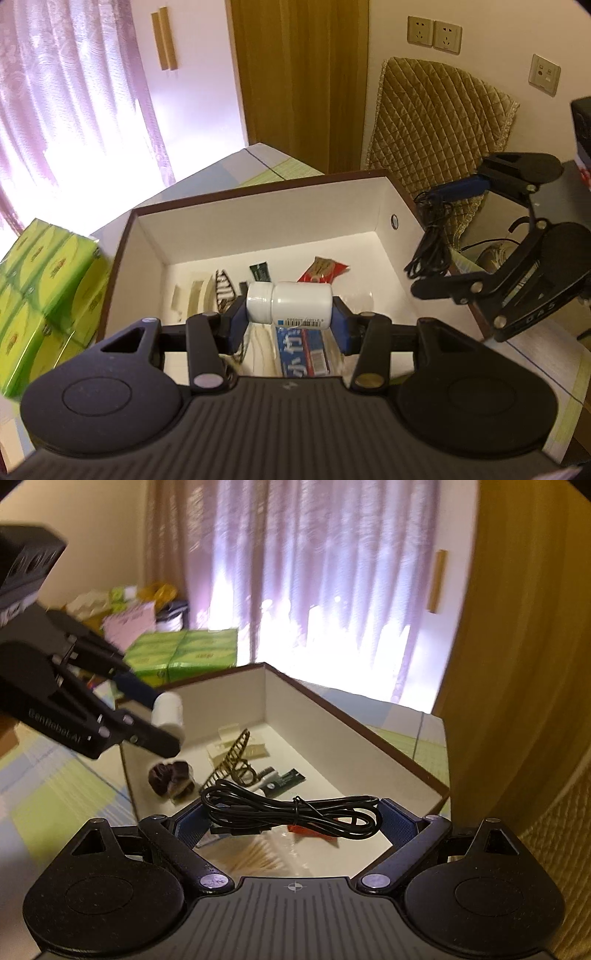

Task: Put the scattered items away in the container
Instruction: 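Carry pill bottle and black cable over the brown box, then lower pill bottle and cable into the box and open both grippers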

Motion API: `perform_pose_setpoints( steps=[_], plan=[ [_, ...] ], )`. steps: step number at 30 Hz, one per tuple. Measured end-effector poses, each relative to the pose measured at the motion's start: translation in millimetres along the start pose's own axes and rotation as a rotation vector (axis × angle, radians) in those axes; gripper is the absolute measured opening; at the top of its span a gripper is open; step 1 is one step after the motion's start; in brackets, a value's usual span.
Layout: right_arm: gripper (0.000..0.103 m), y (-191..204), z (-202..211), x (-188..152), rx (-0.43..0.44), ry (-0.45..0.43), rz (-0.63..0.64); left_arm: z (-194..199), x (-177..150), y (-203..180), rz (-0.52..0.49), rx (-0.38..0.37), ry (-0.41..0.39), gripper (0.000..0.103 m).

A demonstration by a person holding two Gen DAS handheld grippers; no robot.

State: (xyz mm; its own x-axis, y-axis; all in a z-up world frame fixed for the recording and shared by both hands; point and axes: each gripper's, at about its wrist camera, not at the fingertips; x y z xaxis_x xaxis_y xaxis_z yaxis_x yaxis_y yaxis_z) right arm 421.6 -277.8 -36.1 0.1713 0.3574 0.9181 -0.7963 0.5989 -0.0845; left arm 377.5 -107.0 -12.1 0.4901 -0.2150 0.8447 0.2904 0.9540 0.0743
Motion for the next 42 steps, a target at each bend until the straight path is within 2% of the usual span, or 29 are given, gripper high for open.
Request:
perform_pose_setpoints(
  steps=[14,18,28,34,42],
  plan=[
    [0.097,-51.3,-72.2,-10.7,0.192,0.235,0.133,-81.9,7.2,2.0,-0.053,-0.050,0.111,0.042],
    [0.097,-59.1,-93.5,-14.5,0.238,0.328,0.173,-99.0,3.0,3.2,-0.067,-0.055,0.141,0.042],
    [0.097,-61.5,-122.9,-21.7,0.346,0.478,0.294,-129.3,-4.0,2.7,-0.078,-0.063,0.181,0.042],
    [0.097,-58.6,-132.8,-27.5,0.372,0.540,0.371,-137.0,-6.0,5.0,-0.077,-0.064,0.190,0.042],
    [0.097,-50.8,-137.7,-28.0,0.349,0.552,0.451,-142.9,-8.3,7.7,-0.073,-0.062,0.198,0.042]
  ],
)
Point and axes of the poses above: each gripper's, at about its wrist camera, not at the fingertips, and z roughly against the way its jaws point, y to its left, x to its top, and after that the axes turned 15 degrees about -y, right-handed
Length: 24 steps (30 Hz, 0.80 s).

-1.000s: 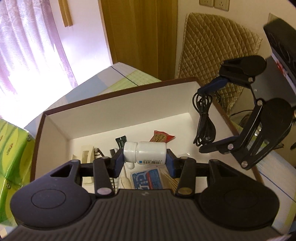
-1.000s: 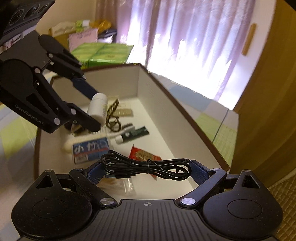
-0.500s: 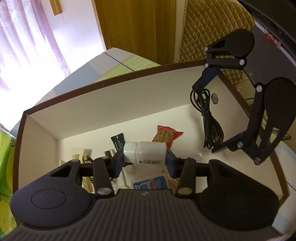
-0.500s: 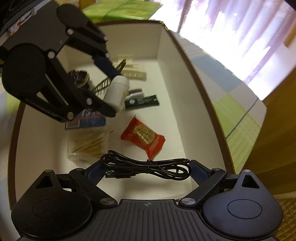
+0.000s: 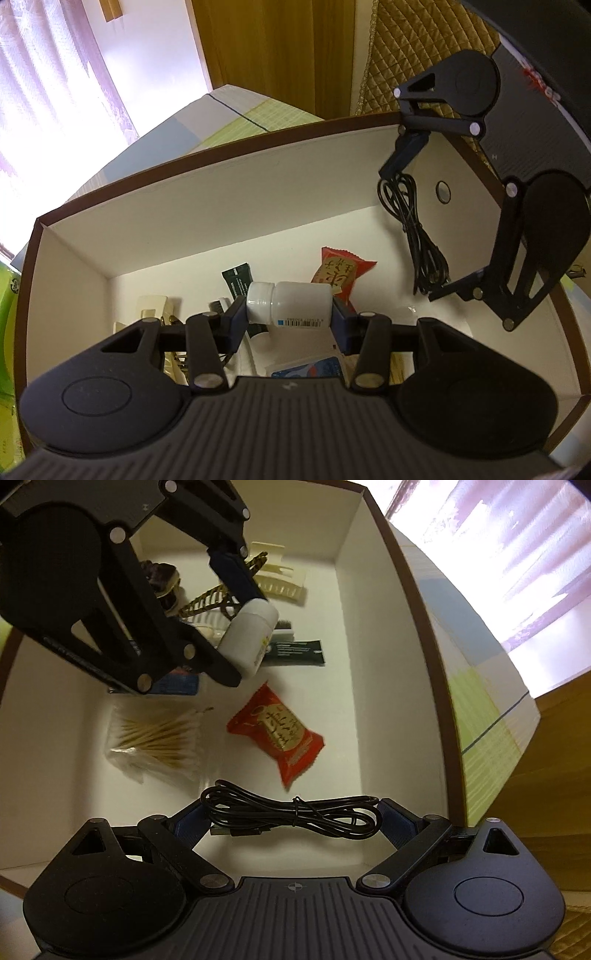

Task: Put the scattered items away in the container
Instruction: 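Lower pill bottle and cable into the box and open both grippers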

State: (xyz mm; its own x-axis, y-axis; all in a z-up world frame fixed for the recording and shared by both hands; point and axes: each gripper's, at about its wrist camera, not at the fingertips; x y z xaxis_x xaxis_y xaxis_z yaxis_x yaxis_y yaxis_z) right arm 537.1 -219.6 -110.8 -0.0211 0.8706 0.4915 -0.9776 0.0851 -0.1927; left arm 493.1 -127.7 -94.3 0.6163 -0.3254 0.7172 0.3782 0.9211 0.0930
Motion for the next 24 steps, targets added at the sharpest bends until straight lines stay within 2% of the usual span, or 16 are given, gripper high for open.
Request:
perform_pose_setpoints(
  steps=[3,4,24],
  plan=[
    [0.097,-1.5,1.2,-1.3,0.014,-0.015,-0.005,-1.0,-1.8,0.0,0.001,-0.001,0.003,0.042],
    [0.103,-1.6,1.5,-1.9,0.014,-0.018,-0.009,-1.2,-2.4,0.1,0.001,-0.001,0.004,0.042],
    [0.103,-2.3,11.9,-6.0,-0.012,-0.032,-0.029,-4.1,-4.0,-2.4,-0.001,-0.007,0.008,0.042]
  ],
)
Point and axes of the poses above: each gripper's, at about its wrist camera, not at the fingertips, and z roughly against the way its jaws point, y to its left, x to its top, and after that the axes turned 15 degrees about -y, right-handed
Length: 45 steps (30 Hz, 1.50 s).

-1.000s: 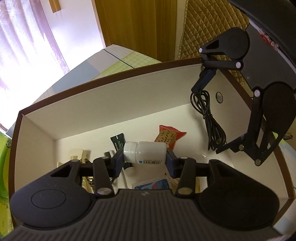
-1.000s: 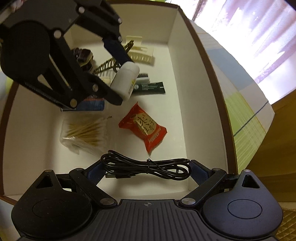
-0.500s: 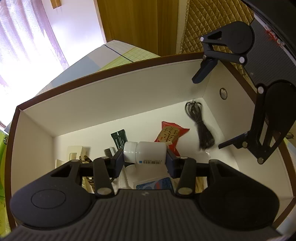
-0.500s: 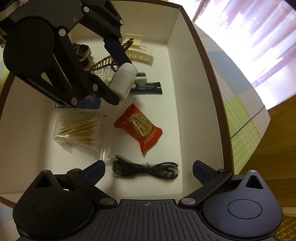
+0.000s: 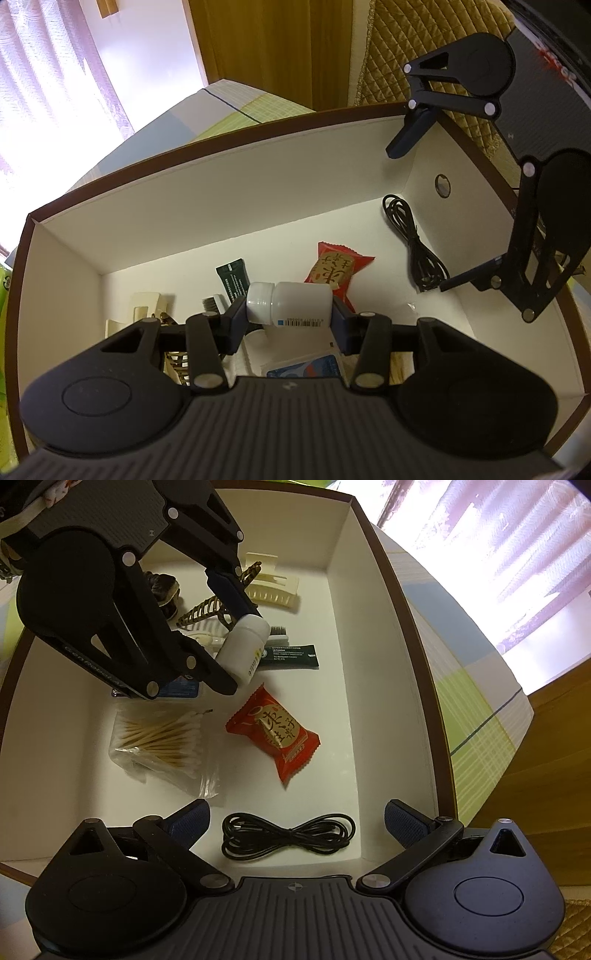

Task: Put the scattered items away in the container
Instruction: 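Lower pill bottle and cable into the box and open both grippers, then lift both open tools up out of the brown box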

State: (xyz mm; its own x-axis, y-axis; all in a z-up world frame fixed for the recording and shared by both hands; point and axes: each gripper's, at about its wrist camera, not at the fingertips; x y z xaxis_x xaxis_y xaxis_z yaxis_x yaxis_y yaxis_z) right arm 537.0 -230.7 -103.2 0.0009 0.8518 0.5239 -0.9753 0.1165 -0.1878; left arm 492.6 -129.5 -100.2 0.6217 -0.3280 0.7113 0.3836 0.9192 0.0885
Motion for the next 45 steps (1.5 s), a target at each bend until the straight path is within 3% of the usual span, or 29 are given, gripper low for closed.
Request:
perform_pose_setpoints(
  steps=[10,12,22,30,45],
  plan=[
    [0.103,1.9,0.2,0.7,-0.010,0.002,-0.003,-0.8,1.6,-0.2,-0.006,0.018,-0.009,0.043],
    [0.103,1.8,-0.8,1.2,-0.011,0.001,-0.004,-1.0,1.8,0.4,-0.008,0.026,-0.012,0.049],
    [0.103,5.5,0.9,2.7,-0.010,-0.012,-0.012,3.9,1.8,2.0,0.006,0.037,-0.008,0.055],
    [0.103,13.4,13.3,5.2,-0.014,-0.049,-0.042,16.3,-0.2,7.7,0.046,0.061,0.006,0.069],
    [0.103,34.4,38.5,10.4,-0.037,-0.097,-0.061,46.5,-2.4,11.1,0.095,0.145,0.009,0.079]
  ],
)
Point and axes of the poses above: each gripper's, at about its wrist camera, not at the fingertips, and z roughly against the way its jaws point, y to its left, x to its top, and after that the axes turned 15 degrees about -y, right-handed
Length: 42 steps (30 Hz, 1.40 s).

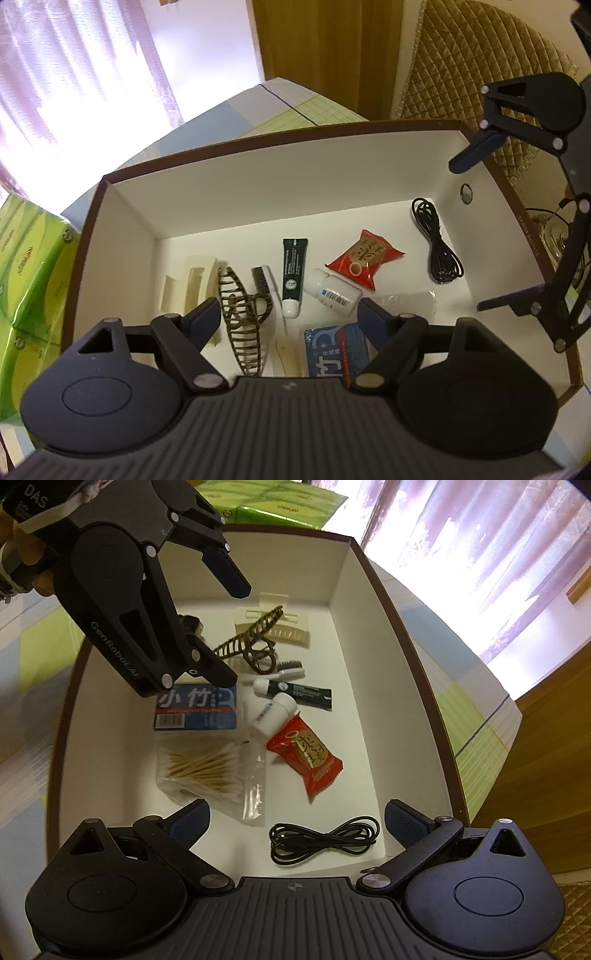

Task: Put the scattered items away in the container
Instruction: 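Lift both open tools up out of the brown box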

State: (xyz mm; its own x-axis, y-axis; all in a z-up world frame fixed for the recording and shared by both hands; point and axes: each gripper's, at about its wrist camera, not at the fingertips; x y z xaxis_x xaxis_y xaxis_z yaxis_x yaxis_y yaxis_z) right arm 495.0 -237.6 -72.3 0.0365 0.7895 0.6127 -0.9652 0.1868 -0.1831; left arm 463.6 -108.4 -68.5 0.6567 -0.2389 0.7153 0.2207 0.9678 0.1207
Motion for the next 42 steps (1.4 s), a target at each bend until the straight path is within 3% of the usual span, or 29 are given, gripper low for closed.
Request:
perform_pose_setpoints(
  steps=[9,21,42],
  plan=[
    [0.103,13.5,20.4,6.5,-0.034,-0.059,-0.036,28.9,0.4,-0.1,0.028,0.052,-0.026,0.084],
    [0.103,51.4,50.6,16.4,-0.188,-0.150,-0.206,79.0,-4.9,4.0,0.052,0.079,-0.075,0.088],
    [0.103,158.9,99.2,42.2,-0.501,-0.310,-0.733,194.2,-66.3,19.0,0.089,0.082,-0.142,0.088]
  ],
)
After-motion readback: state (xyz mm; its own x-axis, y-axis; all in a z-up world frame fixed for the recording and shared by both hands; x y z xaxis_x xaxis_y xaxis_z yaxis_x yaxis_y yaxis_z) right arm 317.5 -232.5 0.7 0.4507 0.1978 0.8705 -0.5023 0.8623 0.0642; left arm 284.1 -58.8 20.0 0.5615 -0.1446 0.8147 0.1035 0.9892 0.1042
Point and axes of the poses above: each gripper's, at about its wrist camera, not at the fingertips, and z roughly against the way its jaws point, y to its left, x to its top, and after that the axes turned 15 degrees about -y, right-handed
